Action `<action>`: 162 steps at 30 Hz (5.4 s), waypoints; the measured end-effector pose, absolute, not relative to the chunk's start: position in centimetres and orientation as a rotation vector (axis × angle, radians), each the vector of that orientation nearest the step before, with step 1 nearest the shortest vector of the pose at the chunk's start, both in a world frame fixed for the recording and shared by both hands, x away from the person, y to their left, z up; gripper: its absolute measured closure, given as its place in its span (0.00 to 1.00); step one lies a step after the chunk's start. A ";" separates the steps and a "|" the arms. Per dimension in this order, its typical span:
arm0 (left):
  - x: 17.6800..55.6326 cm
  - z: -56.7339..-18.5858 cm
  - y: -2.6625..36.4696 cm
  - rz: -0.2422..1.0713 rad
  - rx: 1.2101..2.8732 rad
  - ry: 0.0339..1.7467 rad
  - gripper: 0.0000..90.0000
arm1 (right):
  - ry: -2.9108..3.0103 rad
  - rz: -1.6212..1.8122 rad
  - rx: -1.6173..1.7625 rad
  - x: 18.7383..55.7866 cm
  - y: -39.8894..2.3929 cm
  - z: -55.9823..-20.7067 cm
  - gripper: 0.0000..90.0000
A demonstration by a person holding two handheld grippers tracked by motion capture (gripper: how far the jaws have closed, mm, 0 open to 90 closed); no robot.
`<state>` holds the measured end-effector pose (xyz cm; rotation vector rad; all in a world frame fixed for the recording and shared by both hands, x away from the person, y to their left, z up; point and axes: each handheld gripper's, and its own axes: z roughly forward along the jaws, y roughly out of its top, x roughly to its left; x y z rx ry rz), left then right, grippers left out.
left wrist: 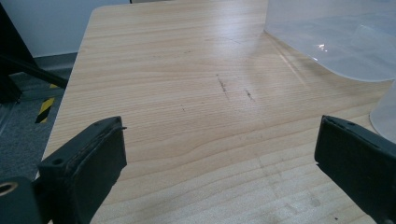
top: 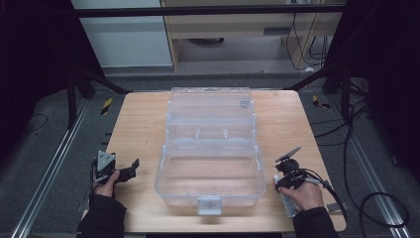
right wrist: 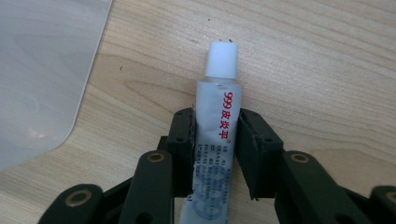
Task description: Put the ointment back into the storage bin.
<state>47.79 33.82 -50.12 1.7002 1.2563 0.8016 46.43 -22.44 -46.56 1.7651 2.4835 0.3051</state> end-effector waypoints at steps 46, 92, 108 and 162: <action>47.8 -50.1 33.8 0.804 1.705 1.256 0.02 | 2.377 0.739 1.514 45.6 -24.6 -38.6 0.78; 47.8 -50.1 33.8 0.795 1.702 1.257 0.02 | 2.828 0.807 0.518 46.8 -14.9 -30.1 0.78; 47.8 -50.1 33.8 0.795 1.702 1.256 0.02 | 2.913 0.704 0.344 47.2 -10.2 -32.1 0.78; 47.8 -50.1 33.9 0.792 1.700 1.256 0.02 | 3.081 0.356 0.103 48.0 -7.3 -41.8 0.77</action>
